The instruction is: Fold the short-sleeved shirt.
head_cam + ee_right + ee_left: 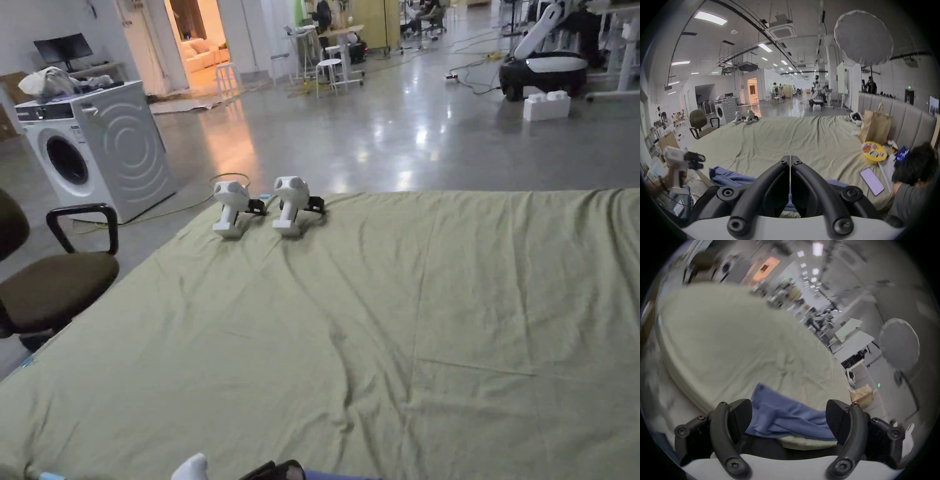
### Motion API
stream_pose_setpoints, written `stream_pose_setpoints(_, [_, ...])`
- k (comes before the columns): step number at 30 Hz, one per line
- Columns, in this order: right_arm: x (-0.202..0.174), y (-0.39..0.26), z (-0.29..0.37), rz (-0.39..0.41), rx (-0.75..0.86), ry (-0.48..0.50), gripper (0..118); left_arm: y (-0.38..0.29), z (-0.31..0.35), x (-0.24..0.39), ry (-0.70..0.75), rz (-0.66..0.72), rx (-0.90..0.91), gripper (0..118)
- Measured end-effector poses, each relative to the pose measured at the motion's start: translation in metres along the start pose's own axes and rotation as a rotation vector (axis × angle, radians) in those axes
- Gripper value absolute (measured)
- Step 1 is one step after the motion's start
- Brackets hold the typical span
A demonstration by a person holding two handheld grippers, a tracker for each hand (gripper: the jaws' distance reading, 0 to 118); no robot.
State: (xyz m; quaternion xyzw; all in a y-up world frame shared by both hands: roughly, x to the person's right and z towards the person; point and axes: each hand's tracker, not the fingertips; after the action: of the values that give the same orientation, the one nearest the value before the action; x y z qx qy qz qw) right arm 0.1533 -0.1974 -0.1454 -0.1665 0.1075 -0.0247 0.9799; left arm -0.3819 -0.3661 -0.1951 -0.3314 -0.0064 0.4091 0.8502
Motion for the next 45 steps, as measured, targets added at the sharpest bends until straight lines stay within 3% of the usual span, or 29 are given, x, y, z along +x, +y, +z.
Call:
stream_pose_setpoints(3, [0.001,-0.004,-0.002,-0.03,-0.029,-0.006,3,-0.004,-0.031,-0.032,0.002,0.132,0.014,102])
stream_pose_setpoints(7, [0.005,-0.01,-0.005,-0.063,-0.07,-0.027,3,-0.002,-0.056,-0.049,-0.153,0.226,-0.026,96])
stream_pose_setpoints(10, [0.005,-0.014,-0.005,-0.076,-0.096,-0.035,3,0.007,-0.066,-0.048,-0.145,0.249,-0.119,56])
stream_pose_setpoints(11, [0.006,-0.016,-0.006,-0.081,-0.103,-0.035,3,0.006,-0.073,-0.049,-0.142,0.249,-0.16,48])
stream_pose_setpoints(12, [0.006,-0.017,-0.006,-0.084,-0.109,-0.035,3,-0.016,-0.071,-0.013,-0.123,0.251,-0.191,48])
stream_pose_setpoints(13, [0.003,-0.017,-0.006,-0.085,-0.116,-0.035,3,-0.021,-0.075,-0.01,-0.085,0.253,-0.192,18])
stream_pose_setpoints(14, [0.003,-0.018,-0.006,-0.083,-0.123,-0.037,3,-0.025,-0.078,-0.008,-0.102,0.287,-0.207,13])
stream_pose_setpoints(16, [0.002,-0.018,-0.003,-0.068,-0.126,-0.048,3,-0.007,-0.081,-0.027,-0.136,0.314,-0.187,12])
stream_pose_setpoints(21, [0.006,-0.015,0.0,-0.063,-0.126,-0.057,3,0.033,-0.044,0.01,-0.185,0.25,-0.035,12])
stream_pose_setpoints(26, [0.016,-0.016,0.0,-0.15,-0.112,-0.055,3,0.091,-0.017,0.012,-0.017,-0.051,0.05,12])
stream_pose_setpoints(29, [0.022,-0.02,-0.002,-0.185,-0.118,-0.052,3,0.102,-0.01,0.03,0.019,-0.163,0.059,12])
stream_pose_setpoints(35, [0.023,-0.019,0.004,-0.224,-0.106,-0.035,3,0.01,-0.061,0.149,-0.069,-0.439,-0.107,12])
stream_pose_setpoints(37, [0.023,-0.02,0.009,-0.223,-0.1,-0.038,3,-0.027,-0.101,0.167,-0.093,-0.443,-0.203,12])
stream_pose_setpoints(41, [0.031,-0.025,0.026,-0.209,-0.098,-0.031,3,-0.089,-0.158,0.204,-0.06,-0.582,-0.325,12])
stream_pose_setpoints(45, [0.042,-0.038,0.036,-0.182,-0.137,-0.094,3,-0.116,-0.19,0.218,-0.058,-0.563,-0.385,15])
